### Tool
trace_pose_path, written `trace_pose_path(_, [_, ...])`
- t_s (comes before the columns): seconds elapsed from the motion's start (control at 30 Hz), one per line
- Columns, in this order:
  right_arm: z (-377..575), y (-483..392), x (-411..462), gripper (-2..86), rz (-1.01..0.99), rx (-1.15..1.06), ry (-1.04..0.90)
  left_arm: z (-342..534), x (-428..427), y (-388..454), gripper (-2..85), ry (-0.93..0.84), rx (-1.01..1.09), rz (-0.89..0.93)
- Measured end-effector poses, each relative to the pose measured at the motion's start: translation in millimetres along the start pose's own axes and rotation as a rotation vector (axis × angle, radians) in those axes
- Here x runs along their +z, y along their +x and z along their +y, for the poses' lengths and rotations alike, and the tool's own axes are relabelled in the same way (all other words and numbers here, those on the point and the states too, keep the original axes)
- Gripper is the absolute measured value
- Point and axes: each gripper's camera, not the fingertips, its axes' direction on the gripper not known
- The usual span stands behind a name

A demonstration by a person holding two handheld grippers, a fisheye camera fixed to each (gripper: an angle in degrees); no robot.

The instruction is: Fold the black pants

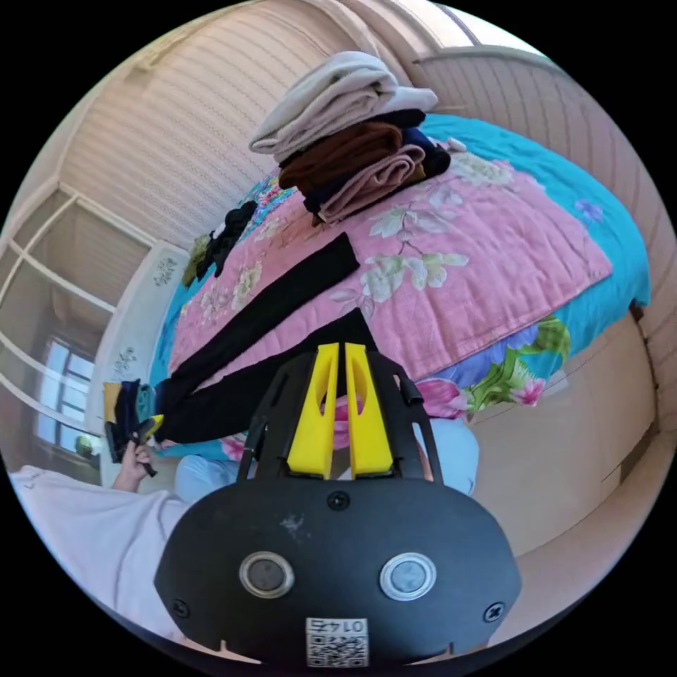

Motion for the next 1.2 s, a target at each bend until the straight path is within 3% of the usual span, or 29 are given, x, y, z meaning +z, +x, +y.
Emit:
trace_pose_path(0.07, [15,-49,-1,0.9,0.213,-0.171,0.056,29,-52,-23,3.7,0.077,-0.099,-0.036])
trace_pose_path(0.17, [29,-93,9,0.8,0.329,-0.281,0.059,61,-103,-37,3.4,0.161,-0.189,-0.059])
trace_pose_path(0.37, [42,-135,28,-0.1,0.237,-0.326,-0.101,92,-159,-30,2.6,0.228,-0.229,-0.031])
trace_pose_path(0.53, [56,-155,15,-0.4,0.198,-0.382,-0.084,106,-194,-7,1.9,0.276,-0.181,-0.019])
trace_pose_path(0.7, [60,-134,15,-0.3,0.084,-0.271,-0.204,121,-220,1,2.0,0.286,-0.190,-0.009])
trace_pose_path(1.07, [72,-44,11,-0.3,-0.165,0.016,-0.128,135,-272,-11,3.6,0.295,-0.288,0.001])
trace_pose_path(1.2, [69,-23,24,-0.3,-0.171,0.059,-0.100,132,-285,-23,3.8,0.345,-0.331,-0.008])
